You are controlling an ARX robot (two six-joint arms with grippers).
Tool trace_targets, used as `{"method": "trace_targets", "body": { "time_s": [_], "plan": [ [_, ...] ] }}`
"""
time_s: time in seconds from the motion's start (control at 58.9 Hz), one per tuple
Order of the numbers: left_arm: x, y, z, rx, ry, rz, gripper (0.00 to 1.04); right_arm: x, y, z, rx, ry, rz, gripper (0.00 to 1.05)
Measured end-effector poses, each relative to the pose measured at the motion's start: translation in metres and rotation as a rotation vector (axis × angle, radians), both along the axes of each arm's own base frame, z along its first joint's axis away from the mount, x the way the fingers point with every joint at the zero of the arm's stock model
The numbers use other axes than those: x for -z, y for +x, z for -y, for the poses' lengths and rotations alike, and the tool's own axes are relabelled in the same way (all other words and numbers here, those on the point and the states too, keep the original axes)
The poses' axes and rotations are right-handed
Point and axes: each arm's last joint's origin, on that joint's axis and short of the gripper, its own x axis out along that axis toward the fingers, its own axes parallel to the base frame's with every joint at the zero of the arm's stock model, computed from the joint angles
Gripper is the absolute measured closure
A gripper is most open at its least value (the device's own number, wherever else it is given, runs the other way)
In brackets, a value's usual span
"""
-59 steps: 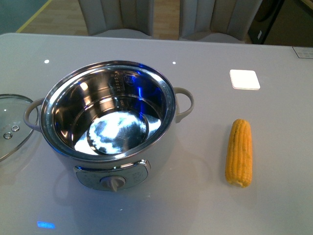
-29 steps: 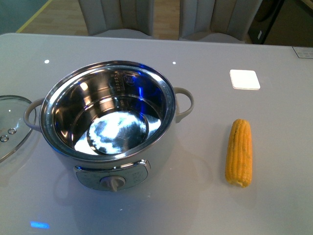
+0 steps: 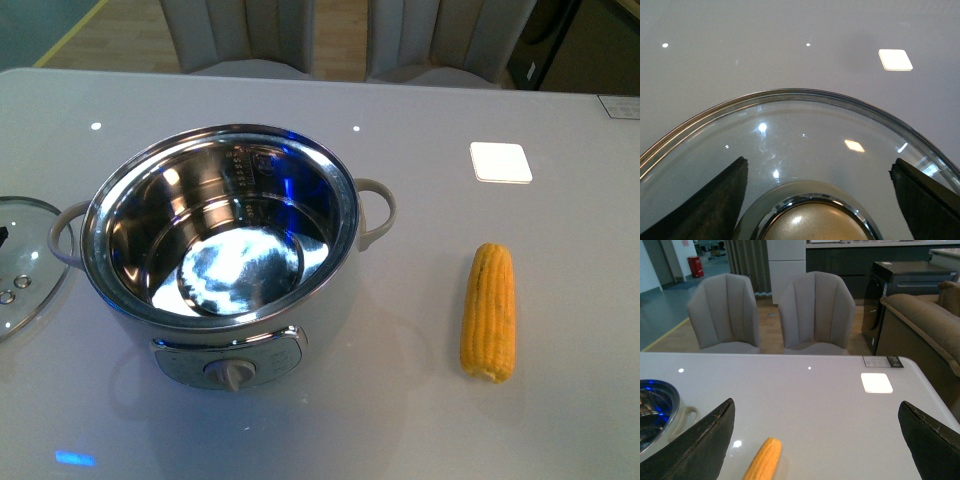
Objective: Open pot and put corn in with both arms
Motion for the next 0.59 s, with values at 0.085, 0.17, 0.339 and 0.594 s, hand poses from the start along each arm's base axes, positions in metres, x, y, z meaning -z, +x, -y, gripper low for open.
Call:
{"method": "trace_targets", "body": {
  "time_s": [0.085,0.17,0.339,0.594],
  "plan": [
    [0.000,0.000,0.000,0.003,-0.006,0.000,0.05,0.000,0.000,0.000,0.000,0.000,0.000,0.09],
    [-0.001,-0.001,0.000,-0.008,-0.010,0.000,0.07,0.000,0.000,0.000,0.000,0.000,0.000,0.09],
    [-0.012,-0.011,-0.003,-0.052,-0.023,0.001,0.07,0.000,0.000,0.000,0.000,0.000,0.000,0.09],
    [-0.055,-0.019,-0.011,-0.090,0.018,0.061,0.07,0.000,0.000,0.000,0.000,0.000,0.000,0.09]
  ]
}}
